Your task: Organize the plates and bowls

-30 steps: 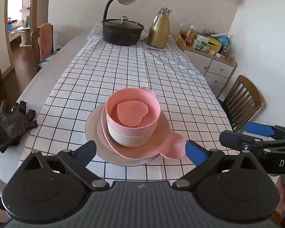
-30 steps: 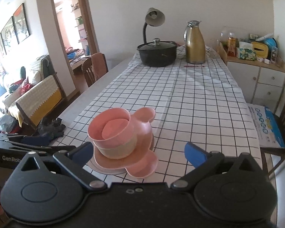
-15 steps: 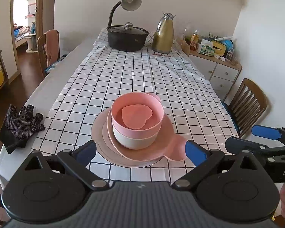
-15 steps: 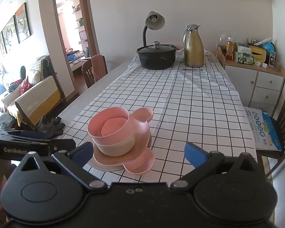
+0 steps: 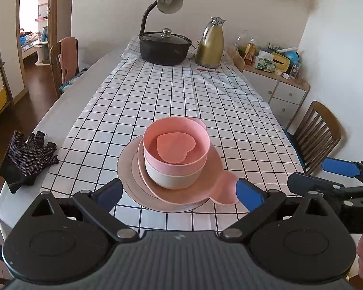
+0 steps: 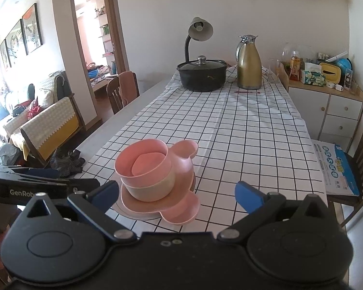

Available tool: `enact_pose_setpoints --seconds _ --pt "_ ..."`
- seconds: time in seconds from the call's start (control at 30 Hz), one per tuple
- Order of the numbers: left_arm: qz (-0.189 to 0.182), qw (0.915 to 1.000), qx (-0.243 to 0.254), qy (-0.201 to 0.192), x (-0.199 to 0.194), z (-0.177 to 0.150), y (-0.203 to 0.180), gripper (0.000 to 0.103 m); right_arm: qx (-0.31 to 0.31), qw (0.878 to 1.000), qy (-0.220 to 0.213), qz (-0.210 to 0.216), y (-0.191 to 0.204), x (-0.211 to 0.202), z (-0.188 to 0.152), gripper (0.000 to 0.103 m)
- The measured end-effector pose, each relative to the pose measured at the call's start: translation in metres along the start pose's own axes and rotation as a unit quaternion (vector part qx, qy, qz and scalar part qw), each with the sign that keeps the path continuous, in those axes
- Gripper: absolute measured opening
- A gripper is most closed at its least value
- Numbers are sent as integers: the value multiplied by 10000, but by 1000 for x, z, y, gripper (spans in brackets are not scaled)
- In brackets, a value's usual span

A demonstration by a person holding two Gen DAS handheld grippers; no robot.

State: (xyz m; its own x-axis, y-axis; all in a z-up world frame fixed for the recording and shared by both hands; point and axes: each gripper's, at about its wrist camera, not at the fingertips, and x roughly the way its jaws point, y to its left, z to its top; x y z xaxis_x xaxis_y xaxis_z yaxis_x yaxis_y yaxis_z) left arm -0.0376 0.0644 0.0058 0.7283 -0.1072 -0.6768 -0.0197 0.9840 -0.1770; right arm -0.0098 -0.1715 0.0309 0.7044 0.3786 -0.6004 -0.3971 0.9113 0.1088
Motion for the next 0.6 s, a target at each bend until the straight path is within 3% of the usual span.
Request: enact_pose_setpoints --seconds 0.6 --pt "-3 9998 -130 129 6 -2 2 101 84 9999 72 -23 0 3 -4 102"
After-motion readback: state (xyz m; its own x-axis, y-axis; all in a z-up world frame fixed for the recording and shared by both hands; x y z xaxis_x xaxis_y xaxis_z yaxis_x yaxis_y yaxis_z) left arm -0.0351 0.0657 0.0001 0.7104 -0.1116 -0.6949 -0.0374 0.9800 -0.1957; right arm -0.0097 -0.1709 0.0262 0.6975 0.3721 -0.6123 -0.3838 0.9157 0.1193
